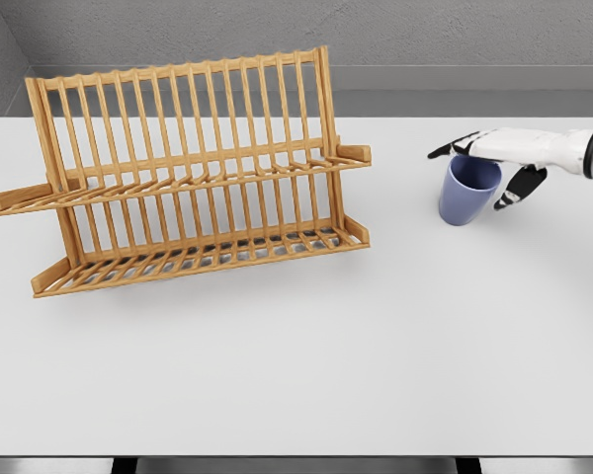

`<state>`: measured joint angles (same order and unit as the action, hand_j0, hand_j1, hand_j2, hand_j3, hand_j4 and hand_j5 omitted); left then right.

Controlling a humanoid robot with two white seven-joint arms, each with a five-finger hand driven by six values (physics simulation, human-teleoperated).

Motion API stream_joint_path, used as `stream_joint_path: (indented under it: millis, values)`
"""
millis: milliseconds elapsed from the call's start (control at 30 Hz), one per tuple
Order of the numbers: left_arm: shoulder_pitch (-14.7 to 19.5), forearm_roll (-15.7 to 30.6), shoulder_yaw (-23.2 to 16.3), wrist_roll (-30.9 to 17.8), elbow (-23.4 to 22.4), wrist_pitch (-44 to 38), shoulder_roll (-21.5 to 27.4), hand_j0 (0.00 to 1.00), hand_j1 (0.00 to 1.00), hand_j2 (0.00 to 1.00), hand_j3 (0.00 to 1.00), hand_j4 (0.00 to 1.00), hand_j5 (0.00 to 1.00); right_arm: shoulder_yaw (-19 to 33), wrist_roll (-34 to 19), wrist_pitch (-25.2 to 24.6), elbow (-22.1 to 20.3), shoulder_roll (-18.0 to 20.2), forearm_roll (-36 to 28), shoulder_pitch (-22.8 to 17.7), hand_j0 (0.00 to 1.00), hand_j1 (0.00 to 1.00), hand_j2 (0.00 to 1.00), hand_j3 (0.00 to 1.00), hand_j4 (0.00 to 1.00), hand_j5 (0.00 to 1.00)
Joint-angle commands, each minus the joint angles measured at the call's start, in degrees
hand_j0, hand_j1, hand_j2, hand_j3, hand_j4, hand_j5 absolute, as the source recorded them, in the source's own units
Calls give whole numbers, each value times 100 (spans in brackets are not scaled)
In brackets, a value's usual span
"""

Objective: Right arm put cup on second shelf

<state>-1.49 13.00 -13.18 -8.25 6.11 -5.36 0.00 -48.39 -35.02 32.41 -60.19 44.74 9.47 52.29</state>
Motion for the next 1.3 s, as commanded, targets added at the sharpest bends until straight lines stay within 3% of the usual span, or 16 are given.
stream_joint_path:
  millis: [0, 200, 267, 367, 933, 1033, 1267]
  values:
    - [0, 1, -1, -1, -4, 0, 0, 100, 100, 100, 100, 100, 100, -22, 2, -15, 51, -18, -33, 9, 100, 100, 100, 100, 100, 100]
    - [0, 1, -1, -1, -4, 0, 0, 100, 100, 100, 100, 100, 100, -206, 2, -15, 104, -71, -24, 53, 100, 100, 100, 100, 100, 100]
    - [0, 1, -1, -1, 4, 0, 0, 100, 100, 100, 100, 100, 100, -232, 2, -24, 112, -71, -33, 70, 81, 81, 81, 81, 81, 81]
    - [0, 1, -1, -1, -4, 0, 0, 100, 100, 100, 100, 100, 100, -232, 2, -129, 104, -71, -33, 79, 68, 68, 68, 68, 68, 68]
    - [0, 1, -1, -1, -4, 0, 0, 100, 100, 100, 100, 100, 100, -136, 2, -68, 7, -71, -42, 554, 68, 68, 68, 68, 68, 68]
    - [0, 1, -1, -1, -4, 0, 0, 100, 100, 100, 100, 100, 100, 207, 2, -41, -2, -71, -42, 554, 68, 68, 68, 68, 68, 68]
    - [0, 1, -1, -1, -4, 0, 0, 100, 100, 100, 100, 100, 100, 470, 2, -33, -265, -71, -42, 589, 68, 68, 68, 68, 68, 68]
